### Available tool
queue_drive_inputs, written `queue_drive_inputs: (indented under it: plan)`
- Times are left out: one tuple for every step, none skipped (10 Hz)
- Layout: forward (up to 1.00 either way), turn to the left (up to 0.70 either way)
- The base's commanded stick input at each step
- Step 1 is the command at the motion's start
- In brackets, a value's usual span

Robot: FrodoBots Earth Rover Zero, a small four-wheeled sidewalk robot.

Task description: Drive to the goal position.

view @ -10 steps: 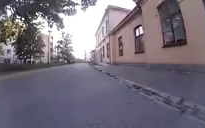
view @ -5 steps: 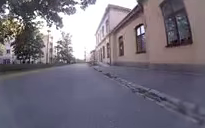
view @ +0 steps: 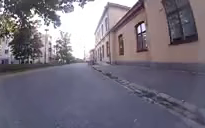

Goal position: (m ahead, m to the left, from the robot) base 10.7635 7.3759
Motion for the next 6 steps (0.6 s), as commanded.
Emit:
queue_drive_inputs:
  plan:
    - [0.70, 0.35]
    - [0.70, 0.35]
    - [0.70, 0.35]
    - [0.70, 0.35]
    - [0.70, 0.35]
    - [0.70, 0.35]
